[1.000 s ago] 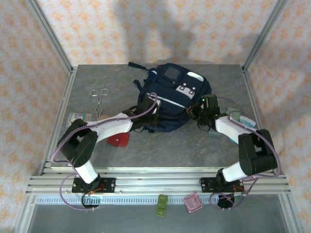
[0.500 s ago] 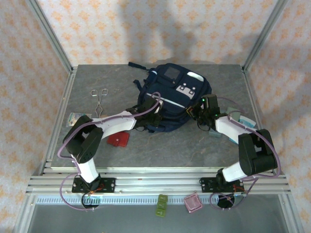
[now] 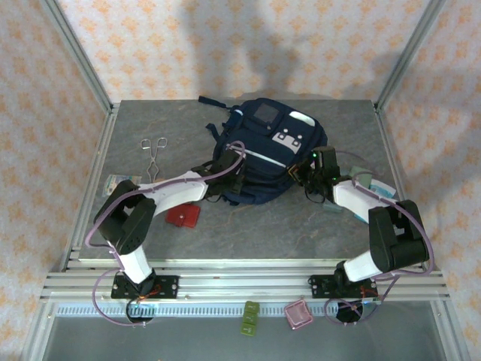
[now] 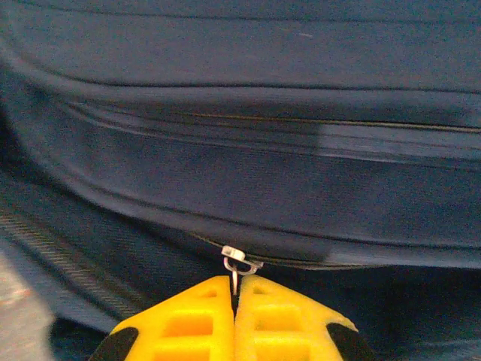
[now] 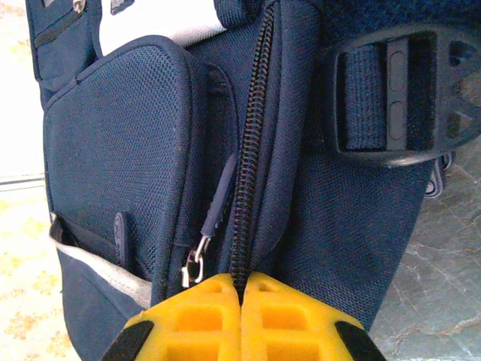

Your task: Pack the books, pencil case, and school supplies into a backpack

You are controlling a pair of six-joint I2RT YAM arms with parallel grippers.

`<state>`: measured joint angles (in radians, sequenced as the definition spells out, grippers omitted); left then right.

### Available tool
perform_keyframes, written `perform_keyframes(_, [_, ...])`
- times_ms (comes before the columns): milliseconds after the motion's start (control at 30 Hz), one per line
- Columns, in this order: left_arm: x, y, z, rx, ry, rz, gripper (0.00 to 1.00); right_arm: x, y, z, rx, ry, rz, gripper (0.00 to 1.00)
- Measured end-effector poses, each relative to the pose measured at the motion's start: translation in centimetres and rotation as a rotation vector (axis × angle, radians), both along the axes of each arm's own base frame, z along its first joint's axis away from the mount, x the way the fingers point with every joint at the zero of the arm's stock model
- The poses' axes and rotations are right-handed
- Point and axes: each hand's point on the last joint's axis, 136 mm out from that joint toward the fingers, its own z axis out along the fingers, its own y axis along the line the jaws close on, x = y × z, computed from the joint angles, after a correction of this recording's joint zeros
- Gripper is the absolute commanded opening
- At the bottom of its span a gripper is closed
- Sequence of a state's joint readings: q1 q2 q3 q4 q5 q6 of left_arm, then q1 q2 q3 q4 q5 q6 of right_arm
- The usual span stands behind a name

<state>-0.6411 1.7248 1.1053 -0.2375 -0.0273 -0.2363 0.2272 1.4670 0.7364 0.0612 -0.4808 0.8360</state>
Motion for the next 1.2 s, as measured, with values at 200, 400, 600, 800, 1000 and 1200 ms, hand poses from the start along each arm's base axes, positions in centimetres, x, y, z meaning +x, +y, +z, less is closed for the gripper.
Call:
perform_keyframes(200, [1.9,3.8,1.5,0.013,-0.044,0.121,0.00,0.0,0.1,0.0,0.001,0.001,0.003,0.00])
perform_keyframes(400, [0.9,3.3,2.7,-0.039,-0.052,0.088,0.00,0.7,0.1,-0.3,-0.020,0.016,0.006,0.00])
perform_keyframes(600, [-1.6,0.0,4.3,-0.088,-0.061,-0.021,0.00,4.9,-1.2,1.4,-0.078,-0.009,-0.030,0.00])
perform_keyframes(800, [-4.2,-4.5,4.9,-0.164,-0.055,-0.121,0.00,8.1,-2.0,3.4,-0.107,-0.064,-0.045,0.36])
perform_keyframes(1000, [-4.0,-6.3,5.0,-0.234,-0.060,-0.116,0.00,5.1,-1.4,5.7,-0.062,-0.097,-0.002,0.45])
perform_keyframes(1200, [-3.7,-7.5,4.4,-0.239,-0.048,-0.122,0.00,-0.8,0.1,5.3,0.036,-0.067,0.076,0.51])
